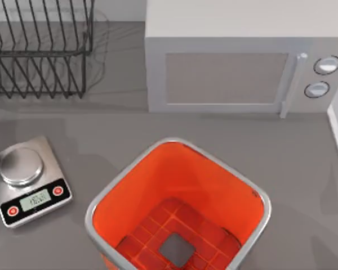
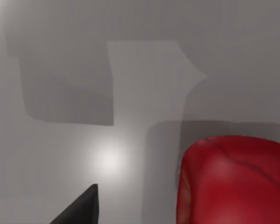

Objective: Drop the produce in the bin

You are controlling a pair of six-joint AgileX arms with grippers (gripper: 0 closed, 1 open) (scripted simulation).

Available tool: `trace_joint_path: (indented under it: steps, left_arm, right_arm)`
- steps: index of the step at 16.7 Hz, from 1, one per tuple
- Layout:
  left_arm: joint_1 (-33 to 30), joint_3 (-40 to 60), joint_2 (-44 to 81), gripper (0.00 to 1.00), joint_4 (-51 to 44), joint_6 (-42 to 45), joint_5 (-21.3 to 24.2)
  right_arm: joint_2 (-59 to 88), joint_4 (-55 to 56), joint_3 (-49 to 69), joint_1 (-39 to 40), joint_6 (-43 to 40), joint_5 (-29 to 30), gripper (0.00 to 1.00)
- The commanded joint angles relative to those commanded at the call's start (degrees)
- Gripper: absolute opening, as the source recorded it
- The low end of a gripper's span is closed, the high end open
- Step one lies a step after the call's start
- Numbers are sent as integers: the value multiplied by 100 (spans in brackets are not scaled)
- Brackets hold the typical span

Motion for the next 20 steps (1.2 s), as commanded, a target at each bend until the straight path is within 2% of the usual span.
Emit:
trace_joint_path:
  steps: [5,11,20]
  left_arm:
    - [-39,-475,233,100,692,-31,5]
    - [-59,-625,187,100,789,-49,6]
    - [-59,-625,187,32,789,-49,6]
  right_arm:
    - [0,0,0,0,0,0,100]
    - [0,0,0,0,0,0,100]
    - [0,0,0,0,0,0,100]
